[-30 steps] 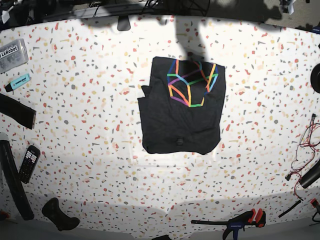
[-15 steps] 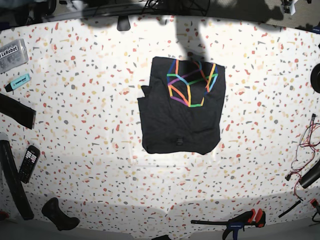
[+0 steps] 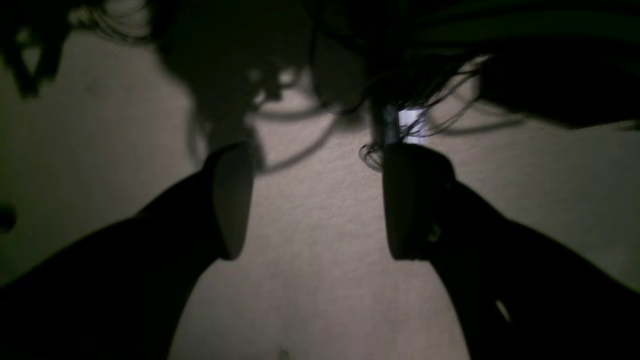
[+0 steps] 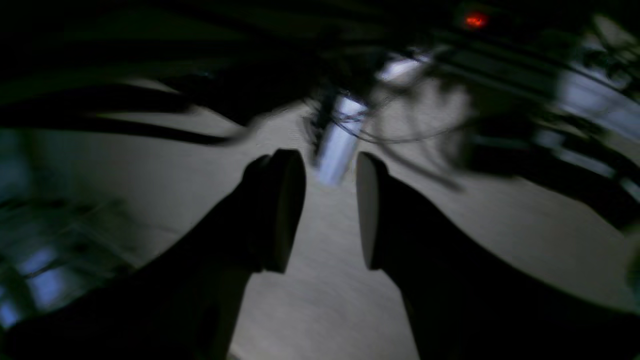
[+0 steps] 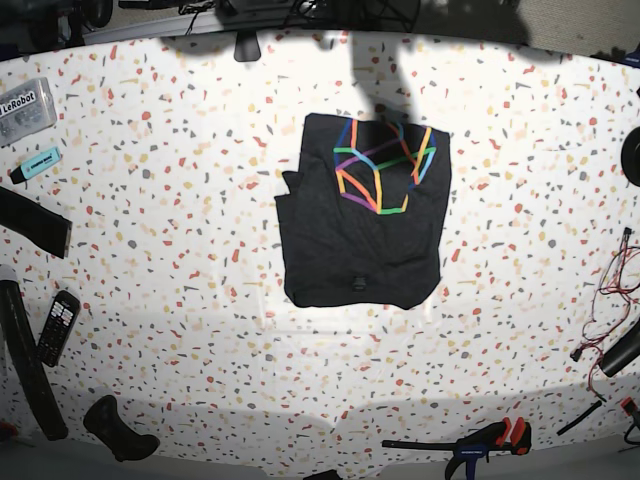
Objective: Fold the T-shirt properly
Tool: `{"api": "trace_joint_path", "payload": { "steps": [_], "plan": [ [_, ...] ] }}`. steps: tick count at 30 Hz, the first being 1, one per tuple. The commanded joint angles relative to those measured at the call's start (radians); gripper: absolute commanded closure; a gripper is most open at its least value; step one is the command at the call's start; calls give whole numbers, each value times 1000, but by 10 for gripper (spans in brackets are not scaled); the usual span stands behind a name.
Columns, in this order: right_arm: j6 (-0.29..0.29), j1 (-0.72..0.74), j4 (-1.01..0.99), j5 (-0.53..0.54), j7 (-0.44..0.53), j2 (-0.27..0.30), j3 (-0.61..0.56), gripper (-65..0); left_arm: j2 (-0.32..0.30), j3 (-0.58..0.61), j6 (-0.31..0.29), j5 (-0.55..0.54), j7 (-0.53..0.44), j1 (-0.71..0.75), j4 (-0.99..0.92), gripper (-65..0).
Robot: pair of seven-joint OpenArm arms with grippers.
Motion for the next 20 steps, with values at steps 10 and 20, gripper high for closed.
{"api": "trace_joint_path", "payload": {
  "steps": [10, 20],
  "plan": [
    [-22, 104, -212, -15, 123, 7, 0, -211, -1, -3, -7, -6, -32, -156, -272, -389],
    [-18, 108, -213, -9, 125, 6, 0, -211, 92, -4, -10, -10, -48, -183, -272, -389]
  ]
}}
